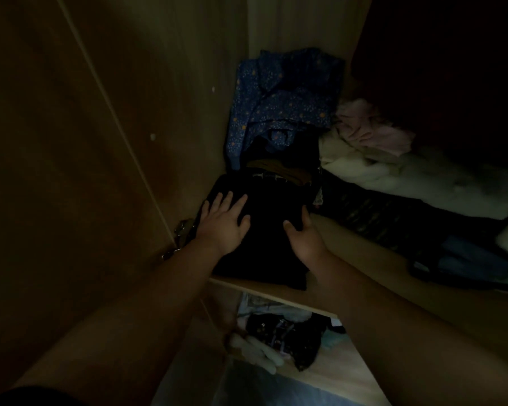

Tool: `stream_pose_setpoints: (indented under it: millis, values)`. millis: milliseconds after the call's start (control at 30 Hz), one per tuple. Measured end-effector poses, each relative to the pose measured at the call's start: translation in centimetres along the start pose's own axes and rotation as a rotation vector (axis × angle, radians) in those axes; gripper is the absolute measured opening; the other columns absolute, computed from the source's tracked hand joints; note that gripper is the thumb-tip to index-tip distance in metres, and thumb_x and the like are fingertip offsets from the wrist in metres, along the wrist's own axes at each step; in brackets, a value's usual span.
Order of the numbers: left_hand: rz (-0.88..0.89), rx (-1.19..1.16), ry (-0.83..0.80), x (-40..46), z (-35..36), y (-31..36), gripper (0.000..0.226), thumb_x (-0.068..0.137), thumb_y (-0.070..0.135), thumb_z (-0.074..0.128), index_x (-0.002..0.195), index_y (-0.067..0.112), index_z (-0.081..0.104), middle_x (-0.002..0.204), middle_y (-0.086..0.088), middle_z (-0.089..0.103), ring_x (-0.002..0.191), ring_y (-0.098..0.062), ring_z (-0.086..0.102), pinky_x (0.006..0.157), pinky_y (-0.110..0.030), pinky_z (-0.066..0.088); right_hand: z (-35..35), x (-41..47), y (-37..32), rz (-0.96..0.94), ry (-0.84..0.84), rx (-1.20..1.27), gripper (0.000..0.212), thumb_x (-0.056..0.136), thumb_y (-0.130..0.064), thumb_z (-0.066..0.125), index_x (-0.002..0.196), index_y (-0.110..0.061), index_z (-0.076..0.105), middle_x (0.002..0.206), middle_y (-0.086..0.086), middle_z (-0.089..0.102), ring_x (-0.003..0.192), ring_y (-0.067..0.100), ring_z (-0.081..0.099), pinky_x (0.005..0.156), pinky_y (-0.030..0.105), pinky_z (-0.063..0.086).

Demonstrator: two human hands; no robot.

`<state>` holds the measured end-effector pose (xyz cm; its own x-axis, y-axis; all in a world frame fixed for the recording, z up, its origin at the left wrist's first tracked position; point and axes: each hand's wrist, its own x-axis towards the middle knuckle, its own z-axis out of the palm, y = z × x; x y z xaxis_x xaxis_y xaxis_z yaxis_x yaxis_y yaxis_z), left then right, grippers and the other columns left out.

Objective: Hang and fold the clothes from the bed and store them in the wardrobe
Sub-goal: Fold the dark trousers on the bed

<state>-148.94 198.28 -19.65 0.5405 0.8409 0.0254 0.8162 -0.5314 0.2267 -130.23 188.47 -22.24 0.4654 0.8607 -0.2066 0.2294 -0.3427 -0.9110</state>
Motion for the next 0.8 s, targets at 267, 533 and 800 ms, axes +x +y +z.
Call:
stream_pose_setpoints:
  millis: [267, 533, 800]
  values:
    - [0.056, -0.106, 0.144, -5.8, -0.8, 5.1, 0.06, 0.102, 0.046, 0.035, 0.157, 0.027, 0.021, 0.165, -0.006, 0.017, 0.153, -0.027, 0.002, 0.123, -0.05, -0.004, -3.3, -9.1, 0.5, -0.202, 0.175, -0.188, 0.067, 0.102, -0.04, 0.048, 0.16, -0.028, 0.015, 0.161, 0.003, 0.032, 0.144, 0.021, 0.036, 0.118, 0.037, 0.032]
    - [0.318, -0.192, 0.039, -12.8, -0.7, 14.6, 0.06, 0.102, 0.044, 0.039, 0.157, 0.026, 0.021, 0.165, -0.003, 0.02, 0.153, -0.023, 0.005, 0.124, -0.045, 0.003, -12.4, -23.2, 5.5, -0.108, 0.498, -0.711, 0.067, 0.095, -0.04, 0.041, 0.156, -0.016, 0.028, 0.155, 0.015, 0.038, 0.14, 0.035, 0.035, 0.113, 0.049, 0.034]
    - [0.664, -0.068, -0.056, -27.3, 2.3, 26.8, 0.073, 0.09, 0.06, 0.021, 0.154, 0.027, 0.029, 0.161, -0.008, 0.029, 0.151, -0.03, 0.016, 0.122, -0.05, 0.012, -16.5, -41.0, 11.1, 0.145, 0.586, -0.897, 0.069, 0.095, -0.063, 0.014, 0.158, -0.035, 0.007, 0.167, 0.006, 0.02, 0.154, 0.029, 0.01, 0.121, 0.059, 0.01]
